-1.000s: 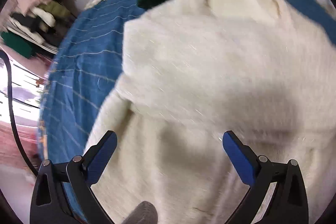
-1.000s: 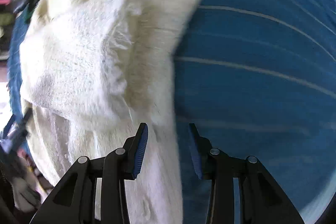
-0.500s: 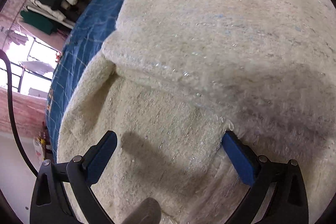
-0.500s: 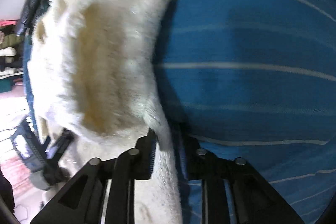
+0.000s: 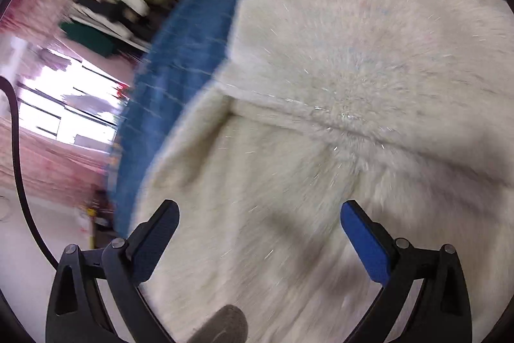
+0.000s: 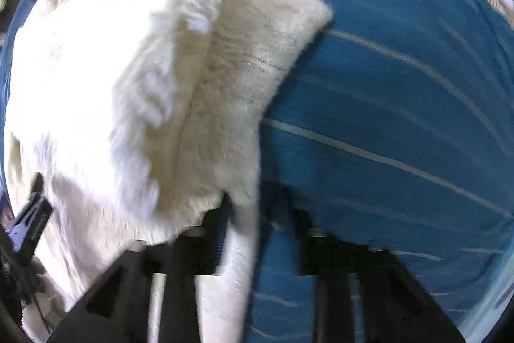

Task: Fold large clothes

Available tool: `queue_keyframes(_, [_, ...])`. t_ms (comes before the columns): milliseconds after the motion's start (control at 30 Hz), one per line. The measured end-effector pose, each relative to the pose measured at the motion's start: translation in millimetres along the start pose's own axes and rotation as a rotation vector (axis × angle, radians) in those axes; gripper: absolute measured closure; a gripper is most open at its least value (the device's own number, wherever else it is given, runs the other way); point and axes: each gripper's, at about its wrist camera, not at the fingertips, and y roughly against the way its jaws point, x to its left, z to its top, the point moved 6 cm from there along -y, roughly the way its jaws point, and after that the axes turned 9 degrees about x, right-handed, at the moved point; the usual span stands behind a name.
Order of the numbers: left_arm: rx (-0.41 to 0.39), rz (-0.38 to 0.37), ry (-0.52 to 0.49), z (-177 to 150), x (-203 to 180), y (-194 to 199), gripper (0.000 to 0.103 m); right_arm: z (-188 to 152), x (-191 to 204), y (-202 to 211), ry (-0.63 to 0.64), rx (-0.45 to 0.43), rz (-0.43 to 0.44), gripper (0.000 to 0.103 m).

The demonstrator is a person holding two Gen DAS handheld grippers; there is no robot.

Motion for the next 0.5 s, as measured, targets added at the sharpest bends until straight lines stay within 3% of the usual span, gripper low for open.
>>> queue_keyframes(33, [-0.008,0.031,-0.001,-7.2,3.4,12.1,0.000,-7.8,-5.2,5.3,0.018,-0.007,-0.003,0.033])
queue_keyframes(167, [-0.010,0.145,-0.039,-58.6,-2.9,71.6,0.000,-38.6,-40.4,33.9,0.078,-0.051,-0.105,0.032])
queue_keyframes(300, [0.038,0.126,-0.105,-115.1,-39.7,116.2,0.000,-72.9,-116.0,44.6,0.049,-0.038,-0.154,0.031])
queue_keyframes(433, [0.113,0.053,-0.208,-177.8,-96.7,150.1,0.000,-97.2,-188.6,43.1,-0.035,0.007,-0.146,0.031])
queue_keyframes(500, [0.105,0.058,-0.244,-195.0,-121.3,159.4,0.000,-108.8,-226.3,42.0,-0.085,0.025,-0.126,0.031])
